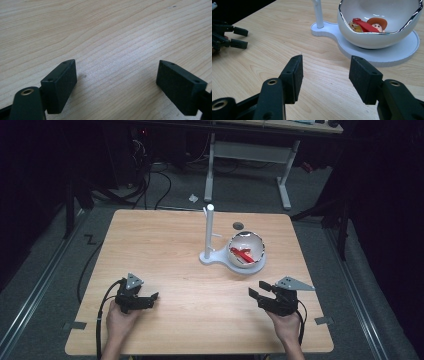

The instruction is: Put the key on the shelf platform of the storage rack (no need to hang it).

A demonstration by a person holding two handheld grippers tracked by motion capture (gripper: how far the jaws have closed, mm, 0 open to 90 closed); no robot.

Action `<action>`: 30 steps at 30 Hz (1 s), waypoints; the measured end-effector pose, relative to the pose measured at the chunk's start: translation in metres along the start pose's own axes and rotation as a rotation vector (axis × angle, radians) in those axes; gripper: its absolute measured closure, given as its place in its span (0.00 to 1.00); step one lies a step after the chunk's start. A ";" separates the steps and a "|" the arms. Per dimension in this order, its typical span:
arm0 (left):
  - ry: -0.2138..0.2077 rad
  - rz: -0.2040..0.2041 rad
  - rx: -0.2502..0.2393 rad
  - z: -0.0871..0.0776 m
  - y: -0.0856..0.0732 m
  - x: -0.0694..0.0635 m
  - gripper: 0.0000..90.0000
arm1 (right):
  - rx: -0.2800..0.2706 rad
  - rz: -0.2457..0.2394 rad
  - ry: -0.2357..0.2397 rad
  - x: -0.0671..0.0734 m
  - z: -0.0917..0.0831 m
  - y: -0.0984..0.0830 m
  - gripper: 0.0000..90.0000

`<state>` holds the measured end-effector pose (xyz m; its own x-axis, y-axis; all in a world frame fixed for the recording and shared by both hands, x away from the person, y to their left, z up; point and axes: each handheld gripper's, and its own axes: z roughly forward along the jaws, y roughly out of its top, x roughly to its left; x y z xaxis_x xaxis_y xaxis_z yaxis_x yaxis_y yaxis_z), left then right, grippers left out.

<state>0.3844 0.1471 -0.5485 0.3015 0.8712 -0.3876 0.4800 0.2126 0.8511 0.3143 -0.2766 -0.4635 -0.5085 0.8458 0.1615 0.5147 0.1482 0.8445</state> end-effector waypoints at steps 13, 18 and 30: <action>0.000 0.000 0.000 0.000 0.000 0.000 0.19 | 0.025 -0.001 0.009 0.003 0.012 -0.006 0.50; 0.000 0.000 0.000 0.000 0.000 0.000 0.19 | 0.029 -0.008 0.010 0.005 0.015 -0.007 0.50; 0.001 0.001 0.001 0.000 0.000 0.000 0.19 | 0.057 -0.006 0.015 0.006 0.026 -0.010 0.51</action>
<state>0.3844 0.1471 -0.5485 0.3012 0.8720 -0.3859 0.4805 0.2108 0.8513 0.3240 -0.2597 -0.4842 -0.5221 0.8369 0.1644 0.5494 0.1825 0.8154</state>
